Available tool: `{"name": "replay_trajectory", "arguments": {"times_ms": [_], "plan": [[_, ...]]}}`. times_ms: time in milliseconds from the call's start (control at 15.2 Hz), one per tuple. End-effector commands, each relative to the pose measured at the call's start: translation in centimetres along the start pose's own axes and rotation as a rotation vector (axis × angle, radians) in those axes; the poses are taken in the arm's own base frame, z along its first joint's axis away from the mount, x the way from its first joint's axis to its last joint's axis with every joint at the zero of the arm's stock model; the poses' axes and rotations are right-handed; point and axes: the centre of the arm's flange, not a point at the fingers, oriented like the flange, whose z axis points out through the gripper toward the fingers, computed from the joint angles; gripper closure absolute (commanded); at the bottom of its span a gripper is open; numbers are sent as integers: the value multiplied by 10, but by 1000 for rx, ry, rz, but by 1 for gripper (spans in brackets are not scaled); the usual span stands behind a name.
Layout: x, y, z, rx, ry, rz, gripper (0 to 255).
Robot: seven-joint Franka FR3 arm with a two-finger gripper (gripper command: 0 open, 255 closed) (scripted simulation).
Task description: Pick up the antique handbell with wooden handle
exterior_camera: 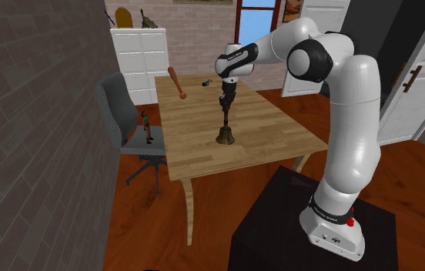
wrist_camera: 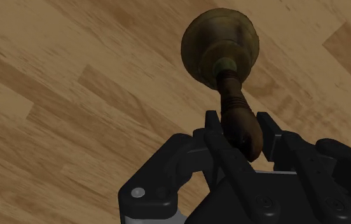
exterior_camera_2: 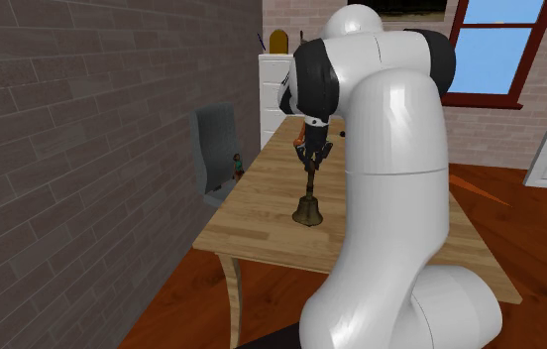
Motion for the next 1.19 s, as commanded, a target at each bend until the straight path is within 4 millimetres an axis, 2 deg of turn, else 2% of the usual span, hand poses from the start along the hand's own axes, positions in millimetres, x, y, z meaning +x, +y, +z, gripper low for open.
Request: {"name": "replay_trajectory", "arguments": {"times_ms": [0, 990, 1122], "plan": [[0, 0, 1, -1, -1, 1, 255], [5, 0, -78, -1, -1, 1, 255], [5, 0, -78, -1, -1, 1, 255]]}}
